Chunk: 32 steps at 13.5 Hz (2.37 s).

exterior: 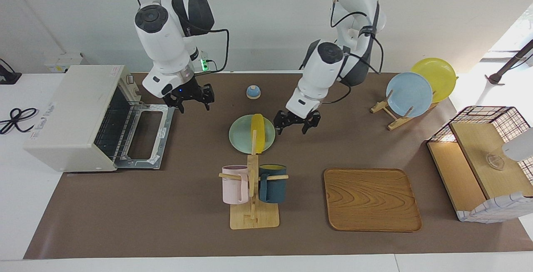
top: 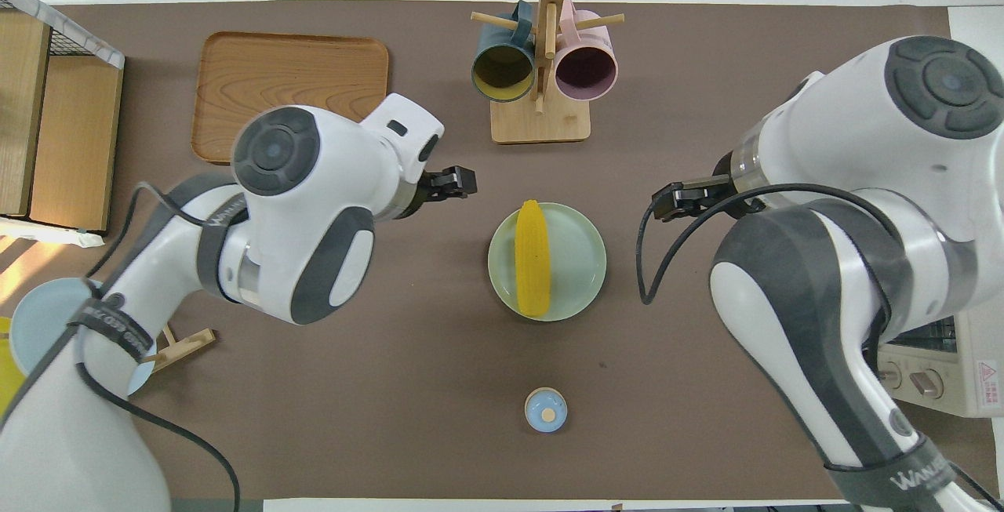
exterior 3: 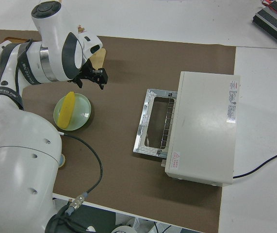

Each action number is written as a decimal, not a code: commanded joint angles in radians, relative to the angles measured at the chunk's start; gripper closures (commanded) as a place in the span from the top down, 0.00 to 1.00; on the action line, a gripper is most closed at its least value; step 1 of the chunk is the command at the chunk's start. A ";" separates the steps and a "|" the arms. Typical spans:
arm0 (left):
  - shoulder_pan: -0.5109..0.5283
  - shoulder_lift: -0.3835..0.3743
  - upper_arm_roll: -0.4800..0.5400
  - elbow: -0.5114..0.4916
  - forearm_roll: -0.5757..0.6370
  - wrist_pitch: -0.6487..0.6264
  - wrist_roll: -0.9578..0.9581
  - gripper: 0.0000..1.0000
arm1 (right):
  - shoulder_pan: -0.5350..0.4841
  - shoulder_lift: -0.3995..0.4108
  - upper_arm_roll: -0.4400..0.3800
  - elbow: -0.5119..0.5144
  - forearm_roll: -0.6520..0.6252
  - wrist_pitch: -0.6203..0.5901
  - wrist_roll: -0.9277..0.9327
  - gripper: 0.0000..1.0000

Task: Put corn in oven
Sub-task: 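Release the corn with the left gripper while the right gripper opens the oven, then grasp the plate with the right gripper while the left gripper withdraws, then carry the plate with corn toward the open oven with the right gripper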

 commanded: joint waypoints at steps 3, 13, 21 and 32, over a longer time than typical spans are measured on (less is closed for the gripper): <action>0.214 -0.002 -0.010 0.184 0.014 -0.239 0.183 1.00 | 0.161 0.116 0.001 0.006 0.005 0.190 0.168 1.00; 0.437 -0.112 -0.012 0.201 0.160 -0.515 0.506 1.00 | 0.393 0.409 0.001 0.077 -0.103 0.520 0.504 1.00; 0.422 -0.183 -0.013 0.113 0.171 -0.516 0.507 1.00 | 0.399 0.402 -0.001 -0.021 -0.104 0.582 0.511 0.76; 0.411 -0.236 -0.018 0.130 0.209 -0.569 0.509 1.00 | 0.402 0.385 -0.004 0.081 -0.248 0.305 0.512 0.00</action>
